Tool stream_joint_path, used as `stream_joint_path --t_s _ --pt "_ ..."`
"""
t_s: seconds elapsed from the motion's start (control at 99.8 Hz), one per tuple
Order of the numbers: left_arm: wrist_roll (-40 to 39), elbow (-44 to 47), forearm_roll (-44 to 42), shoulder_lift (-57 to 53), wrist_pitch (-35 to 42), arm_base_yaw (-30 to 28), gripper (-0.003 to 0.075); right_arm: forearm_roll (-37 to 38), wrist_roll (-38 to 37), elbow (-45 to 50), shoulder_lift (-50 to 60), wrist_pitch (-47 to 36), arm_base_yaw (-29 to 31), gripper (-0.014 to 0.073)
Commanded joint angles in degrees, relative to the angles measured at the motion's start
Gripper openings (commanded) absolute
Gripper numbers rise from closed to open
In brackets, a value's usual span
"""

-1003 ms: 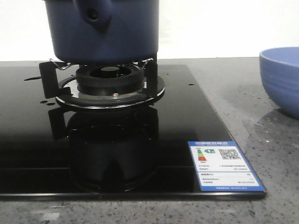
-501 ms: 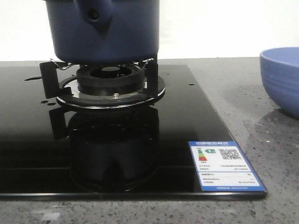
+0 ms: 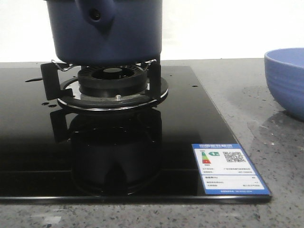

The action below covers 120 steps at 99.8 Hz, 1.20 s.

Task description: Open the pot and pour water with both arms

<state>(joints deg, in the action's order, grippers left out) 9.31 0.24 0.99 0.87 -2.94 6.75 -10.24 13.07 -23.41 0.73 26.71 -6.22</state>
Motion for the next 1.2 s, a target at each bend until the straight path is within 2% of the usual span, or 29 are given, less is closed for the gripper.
stream_joint_path --t_s 0.0,0.15,1.073,1.193 --pt "-0.8 1.7 1.9 -3.0 -0.2 -2.3 -0.0020 -0.2 0.7 -1.1 0.0 -4.8 0.0 -0.0069" --pt "-0.8 1.6 2.2 -2.7 -14.4 -5.5 -0.0020 -0.2 0.7 -1.1 -0.1 -4.8 0.0 -0.0069" --pt "-0.5 1.6 2.6 -2.7 -14.1 -6.2 -0.0020 -0.2 0.7 -0.9 -0.1 -4.4 0.1 -0.0069" --pt "-0.5 1.6 2.6 -2.7 -14.1 -6.2 -0.0020 8.7 0.1 2.5 -0.3 -5.0 1.7 -0.0069"
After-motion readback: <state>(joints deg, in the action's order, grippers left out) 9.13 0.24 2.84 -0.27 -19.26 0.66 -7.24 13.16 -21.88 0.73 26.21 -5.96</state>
